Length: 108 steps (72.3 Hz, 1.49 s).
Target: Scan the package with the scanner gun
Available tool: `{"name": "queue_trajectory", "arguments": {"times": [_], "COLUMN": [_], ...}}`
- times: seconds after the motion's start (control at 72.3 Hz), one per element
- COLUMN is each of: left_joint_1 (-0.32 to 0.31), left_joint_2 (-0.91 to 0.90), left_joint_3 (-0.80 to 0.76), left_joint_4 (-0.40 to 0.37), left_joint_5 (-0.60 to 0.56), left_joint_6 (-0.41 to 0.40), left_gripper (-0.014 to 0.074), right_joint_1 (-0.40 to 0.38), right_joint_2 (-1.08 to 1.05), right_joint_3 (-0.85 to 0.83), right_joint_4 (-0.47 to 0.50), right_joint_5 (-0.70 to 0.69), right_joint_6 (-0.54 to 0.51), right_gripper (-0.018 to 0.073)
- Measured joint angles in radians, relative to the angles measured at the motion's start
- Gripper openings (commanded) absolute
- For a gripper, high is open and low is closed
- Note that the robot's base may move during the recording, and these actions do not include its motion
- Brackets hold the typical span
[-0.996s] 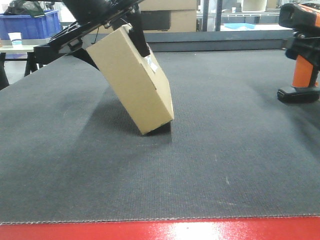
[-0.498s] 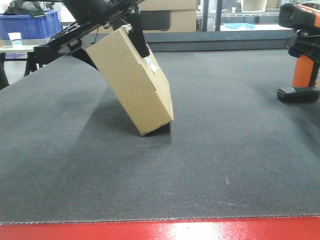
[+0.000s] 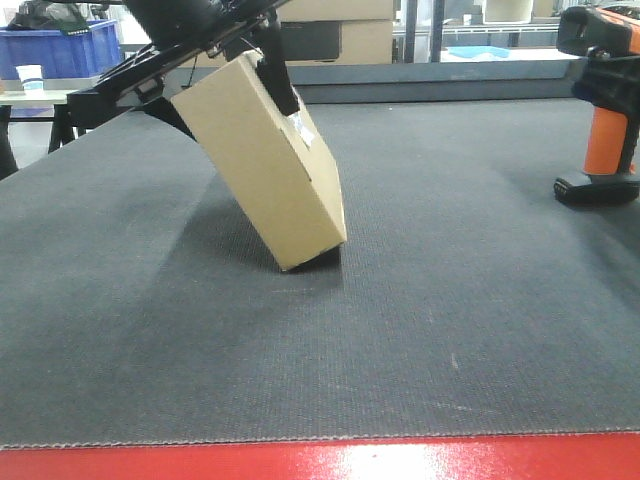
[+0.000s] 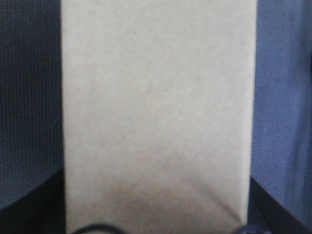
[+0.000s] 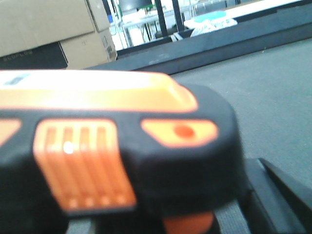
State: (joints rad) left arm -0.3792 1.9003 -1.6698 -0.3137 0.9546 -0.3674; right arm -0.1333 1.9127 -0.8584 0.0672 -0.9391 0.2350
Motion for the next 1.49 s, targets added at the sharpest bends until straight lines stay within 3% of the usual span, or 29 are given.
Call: {"name": "queue_trajectory", "arguments": {"times": [0.194,0.457,0.706,0.968,1.204,1.342,1.494], "left_joint_1": [0.0,0.0,0.0,0.0,0.0,0.0,0.0], "left_joint_2": [0.0,0.0,0.0,0.0,0.0,0.0,0.0], "left_joint_3": [0.0,0.0,0.0,0.0,0.0,0.0,0.0], "left_joint_4": [0.0,0.0,-0.018,-0.081,-0.117,-0.117,-0.119], "left_joint_5": [0.002,0.002,0.002,-0.022,-0.058,-0.058,-0.06], "left_joint_6": [0.0,0.0,0.0,0.0,-0.004,-0.004,-0.006], "left_gripper": [-0.0111,-0.0111,-0.0111,-0.0111,-0.0111,-0.0111,-0.0111], "right_joint_1": [0.0,0.0,0.0,0.021,0.021,0.021,0.021], "right_joint_2": [0.0,0.0,-0.02,-0.125,-0.146,-0.146,-0.146], "right_joint_3": [-0.009,-0.015,-0.015,-0.015,-0.015,-0.015,-0.015], "right_joint_4": [-0.004,0.0,-0.098,-0.147,-0.089,-0.067,-0.051], "right_joint_5": [0.022,0.036,0.065,0.196,0.235,0.239,0.174], "right_joint_6": [-0.008,-0.009,-0.063,-0.363,-0.579,-0.58,-0.347], "right_gripper": [0.0242,-0.0169,-0.0168,-0.0154,-0.0154,-0.0154,-0.0154]}}
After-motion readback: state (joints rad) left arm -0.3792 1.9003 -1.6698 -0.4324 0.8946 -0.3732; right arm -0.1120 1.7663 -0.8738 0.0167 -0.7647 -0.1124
